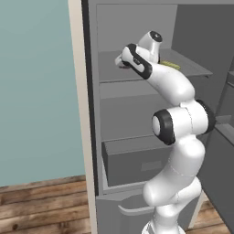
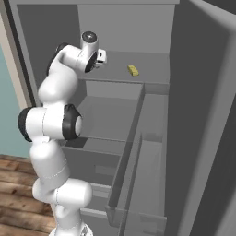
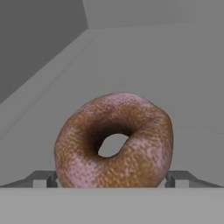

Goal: Move the donut and butter stick from the top shelf to the second highest shelf to make space. Then, place the pitcher from the counter on the cleared top shelf.

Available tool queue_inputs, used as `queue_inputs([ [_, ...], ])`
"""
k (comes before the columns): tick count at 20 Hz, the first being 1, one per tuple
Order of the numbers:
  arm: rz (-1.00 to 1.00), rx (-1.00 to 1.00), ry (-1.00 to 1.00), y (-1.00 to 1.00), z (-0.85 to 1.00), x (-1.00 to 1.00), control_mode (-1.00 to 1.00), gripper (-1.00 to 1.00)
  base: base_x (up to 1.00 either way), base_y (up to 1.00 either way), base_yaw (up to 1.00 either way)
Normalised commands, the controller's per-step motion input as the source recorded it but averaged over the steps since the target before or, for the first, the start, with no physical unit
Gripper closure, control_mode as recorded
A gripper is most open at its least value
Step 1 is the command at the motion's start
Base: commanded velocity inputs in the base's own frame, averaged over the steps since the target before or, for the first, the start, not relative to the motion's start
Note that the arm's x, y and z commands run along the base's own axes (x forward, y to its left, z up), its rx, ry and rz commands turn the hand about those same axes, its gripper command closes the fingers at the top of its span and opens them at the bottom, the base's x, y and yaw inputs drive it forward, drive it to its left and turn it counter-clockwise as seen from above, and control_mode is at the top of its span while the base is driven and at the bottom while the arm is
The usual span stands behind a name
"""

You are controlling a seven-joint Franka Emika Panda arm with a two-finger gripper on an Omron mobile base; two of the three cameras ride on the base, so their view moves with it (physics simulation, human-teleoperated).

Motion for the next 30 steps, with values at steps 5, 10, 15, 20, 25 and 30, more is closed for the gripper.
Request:
queue_inputs([
  [5, 0.0, 0.0, -0.03, 0.22, -0.34, 0.19, -1.0, 1.0, 0.0, 0.0, 0.0],
  [10, 0.0, 0.0, -0.06, 0.2, -0.39, 0.01, -1.0, 1.0, 0.0, 0.0, 0.0],
  [15, 0.0, -0.01, -0.17, 0.13, -0.3, -0.04, -1.0, 1.0, 0.0, 0.0, 0.0],
  [20, 0.0, 0.0, -0.06, 0.04, -0.01, -0.28, -1.0, 1.0, 0.0, 0.0, 0.0],
  [25, 0.0, 0.0, 0.0, 0.0, 0.01, -0.57, -1.0, 1.0, 0.0, 0.0, 0.0],
  [30, 0.0, 0.0, 0.0, 0.0, 0.24, -0.7, -1.0, 1.0, 0.0, 0.0, 0.0],
])
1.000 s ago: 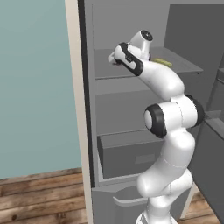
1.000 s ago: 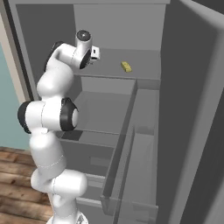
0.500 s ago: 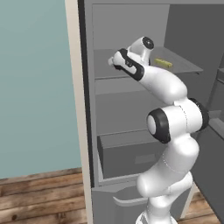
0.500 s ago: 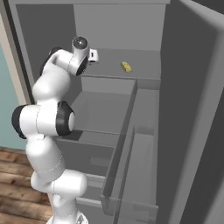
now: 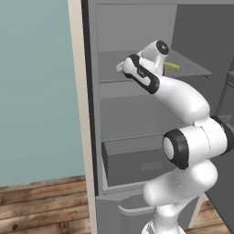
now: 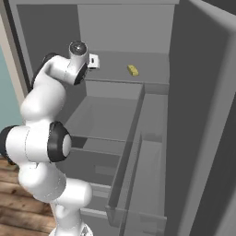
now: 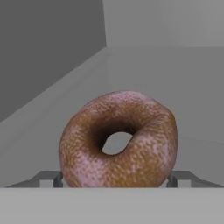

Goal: Move the donut and butter stick from the top shelf to the second highest shelf to make space. Then, place the pitcher from the counter on the cleared top shelf.

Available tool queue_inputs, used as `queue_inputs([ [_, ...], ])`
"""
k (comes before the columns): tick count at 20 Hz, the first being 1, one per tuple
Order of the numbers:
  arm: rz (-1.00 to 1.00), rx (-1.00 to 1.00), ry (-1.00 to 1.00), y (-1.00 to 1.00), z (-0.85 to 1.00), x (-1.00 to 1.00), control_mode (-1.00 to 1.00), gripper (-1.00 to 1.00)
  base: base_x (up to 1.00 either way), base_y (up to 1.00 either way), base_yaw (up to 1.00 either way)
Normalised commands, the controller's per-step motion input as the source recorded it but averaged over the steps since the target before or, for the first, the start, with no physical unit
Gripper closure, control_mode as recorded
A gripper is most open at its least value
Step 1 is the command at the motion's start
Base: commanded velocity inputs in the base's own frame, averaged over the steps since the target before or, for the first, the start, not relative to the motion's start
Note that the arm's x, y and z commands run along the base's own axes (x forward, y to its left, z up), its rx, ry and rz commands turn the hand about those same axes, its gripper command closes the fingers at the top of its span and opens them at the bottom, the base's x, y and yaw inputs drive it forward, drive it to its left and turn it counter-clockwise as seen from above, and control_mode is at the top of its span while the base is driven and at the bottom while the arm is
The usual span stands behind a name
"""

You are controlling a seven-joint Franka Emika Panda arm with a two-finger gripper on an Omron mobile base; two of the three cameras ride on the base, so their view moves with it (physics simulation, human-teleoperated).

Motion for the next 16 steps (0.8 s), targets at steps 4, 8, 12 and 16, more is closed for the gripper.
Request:
queue_inputs([
  [4, 0.0, 0.0, 0.0, 0.0, 0.39, -0.78, -1.0, 1.0, 0.0, 0.0, 0.0],
  [8, 0.0, 0.0, 0.0, -0.06, 0.28, -0.92, -1.0, 1.0, 0.0, 0.0, 0.0],
  [12, -0.01, 0.0, 0.05, -0.19, 0.07, -1.0, -1.0, 1.0, 0.0, 0.0, 0.0],
  [16, -0.04, -0.01, 0.17, -0.31, 0.0, -1.0, -1.0, 1.0, 0.0, 0.0, 0.0],
])
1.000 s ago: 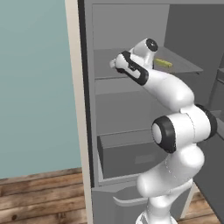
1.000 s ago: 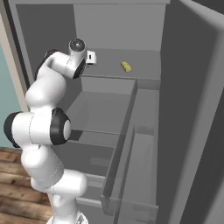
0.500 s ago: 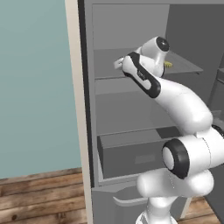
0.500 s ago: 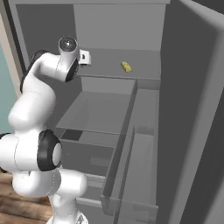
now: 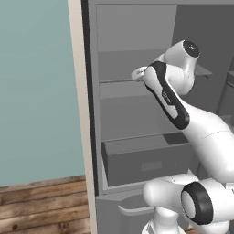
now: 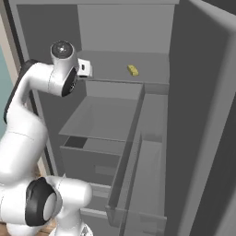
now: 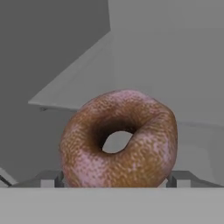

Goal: Move the donut and butter stick from the top shelf to the second highest shelf to make space. Then, place the pitcher from the counter on the cleared top shelf.

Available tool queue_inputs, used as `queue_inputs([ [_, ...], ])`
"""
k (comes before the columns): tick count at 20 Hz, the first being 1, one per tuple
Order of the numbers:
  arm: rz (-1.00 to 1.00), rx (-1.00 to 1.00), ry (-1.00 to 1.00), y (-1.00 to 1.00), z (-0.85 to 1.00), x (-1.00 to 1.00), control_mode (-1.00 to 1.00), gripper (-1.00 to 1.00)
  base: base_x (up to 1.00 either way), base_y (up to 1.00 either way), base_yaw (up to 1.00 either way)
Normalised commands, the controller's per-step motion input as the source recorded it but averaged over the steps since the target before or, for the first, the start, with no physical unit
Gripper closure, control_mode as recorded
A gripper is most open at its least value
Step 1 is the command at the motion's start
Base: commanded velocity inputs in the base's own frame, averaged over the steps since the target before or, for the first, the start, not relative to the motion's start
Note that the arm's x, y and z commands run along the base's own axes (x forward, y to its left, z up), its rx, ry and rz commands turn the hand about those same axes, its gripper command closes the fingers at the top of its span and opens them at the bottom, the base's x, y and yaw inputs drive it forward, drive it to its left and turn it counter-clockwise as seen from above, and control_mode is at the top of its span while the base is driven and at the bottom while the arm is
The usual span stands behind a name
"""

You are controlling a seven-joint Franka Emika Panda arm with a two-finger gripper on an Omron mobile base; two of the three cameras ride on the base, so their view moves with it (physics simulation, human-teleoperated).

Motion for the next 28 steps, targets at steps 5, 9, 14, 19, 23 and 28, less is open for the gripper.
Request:
queue_inputs([
  [5, -0.04, -0.01, 0.17, -0.37, -0.01, -1.0, -1.0, 1.0, 0.0, 0.0, 0.0],
  [9, -0.01, -0.02, 0.12, -0.41, -0.19, -1.0, -1.0, 1.0, 0.0, 0.0, 0.0],
  [14, 0.0, -0.02, 0.15, -0.3, -0.27, -0.99, -1.0, 1.0, 0.0, 0.0, 0.0],
  [19, 0.0, -0.07, 0.19, -0.03, -0.59, -0.61, -1.0, 1.0, 0.0, 0.0, 0.0],
  [23, 0.0, -0.09, 0.12, 0.01, -0.78, -0.08, -1.0, 1.0, 0.0, 0.0, 0.0],
  [28, -0.01, -0.05, 0.01, 0.0, -0.56, 0.23, -1.0, 1.0, 0.0, 0.0, 0.0],
])
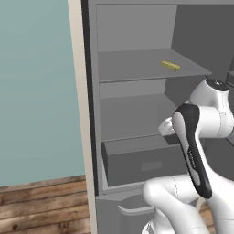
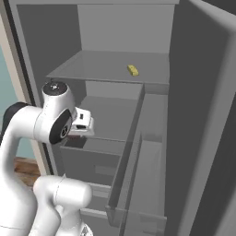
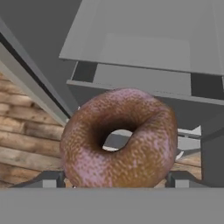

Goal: Move the donut and butter stick from the top shelf to the second highest shelf to make space. Then, place the pitcher from the counter on the cleared top shelf.

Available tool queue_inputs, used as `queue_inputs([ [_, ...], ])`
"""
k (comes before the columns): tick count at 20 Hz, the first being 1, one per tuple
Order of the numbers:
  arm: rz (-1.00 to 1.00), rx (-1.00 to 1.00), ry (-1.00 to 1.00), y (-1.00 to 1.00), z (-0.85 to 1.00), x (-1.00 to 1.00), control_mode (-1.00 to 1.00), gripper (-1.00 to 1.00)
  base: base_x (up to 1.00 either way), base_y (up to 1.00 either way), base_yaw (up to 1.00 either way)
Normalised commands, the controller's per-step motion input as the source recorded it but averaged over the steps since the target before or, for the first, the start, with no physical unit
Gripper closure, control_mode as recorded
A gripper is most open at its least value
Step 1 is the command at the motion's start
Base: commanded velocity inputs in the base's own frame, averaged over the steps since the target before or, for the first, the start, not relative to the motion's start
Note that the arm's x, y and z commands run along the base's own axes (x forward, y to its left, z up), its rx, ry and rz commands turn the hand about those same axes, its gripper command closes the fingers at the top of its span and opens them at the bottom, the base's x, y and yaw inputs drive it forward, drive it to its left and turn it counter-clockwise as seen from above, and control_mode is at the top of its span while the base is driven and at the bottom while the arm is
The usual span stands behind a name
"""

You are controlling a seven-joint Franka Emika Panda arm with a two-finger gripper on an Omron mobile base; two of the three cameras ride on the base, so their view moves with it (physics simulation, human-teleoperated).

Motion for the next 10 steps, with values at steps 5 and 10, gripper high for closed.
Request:
queue_inputs([
  [5, -0.01, 0.0, 0.0, 0.0, -0.17, 0.46, -1.0, 1.0, 0.0, 0.0, 0.0],
  [10, 0.0, 0.01, 0.0, 0.0, -0.11, 0.62, -1.0, 1.0, 0.0, 0.0, 0.0],
])
